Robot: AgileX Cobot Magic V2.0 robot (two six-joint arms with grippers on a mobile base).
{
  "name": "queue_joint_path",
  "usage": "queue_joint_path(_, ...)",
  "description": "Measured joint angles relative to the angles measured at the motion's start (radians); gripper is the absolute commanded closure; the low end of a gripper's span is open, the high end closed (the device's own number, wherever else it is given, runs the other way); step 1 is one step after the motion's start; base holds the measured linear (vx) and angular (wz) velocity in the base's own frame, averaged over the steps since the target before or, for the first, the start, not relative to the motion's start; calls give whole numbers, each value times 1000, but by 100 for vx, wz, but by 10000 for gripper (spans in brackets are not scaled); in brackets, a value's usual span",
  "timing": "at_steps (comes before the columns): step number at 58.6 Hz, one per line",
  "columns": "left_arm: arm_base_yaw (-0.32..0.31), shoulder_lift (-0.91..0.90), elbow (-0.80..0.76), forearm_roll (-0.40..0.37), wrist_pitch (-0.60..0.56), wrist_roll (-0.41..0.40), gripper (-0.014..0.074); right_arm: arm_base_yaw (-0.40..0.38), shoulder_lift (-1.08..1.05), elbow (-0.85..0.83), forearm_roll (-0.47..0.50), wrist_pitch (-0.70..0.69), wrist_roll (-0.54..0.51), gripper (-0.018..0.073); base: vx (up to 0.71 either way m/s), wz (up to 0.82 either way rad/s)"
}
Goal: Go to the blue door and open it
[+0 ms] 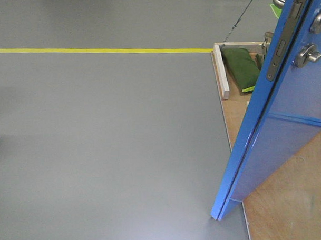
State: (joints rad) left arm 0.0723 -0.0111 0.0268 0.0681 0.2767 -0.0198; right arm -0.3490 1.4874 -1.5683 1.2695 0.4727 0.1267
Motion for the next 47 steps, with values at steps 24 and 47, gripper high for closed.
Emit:
queue_joint_path(24,0,0,0,0,0,0,524,0,-3,0,7,13,0,551,13,10)
queue_joint_path(47,0,0,0,0,0,0,524,1,-6,0,7,49,0,551,15,7)
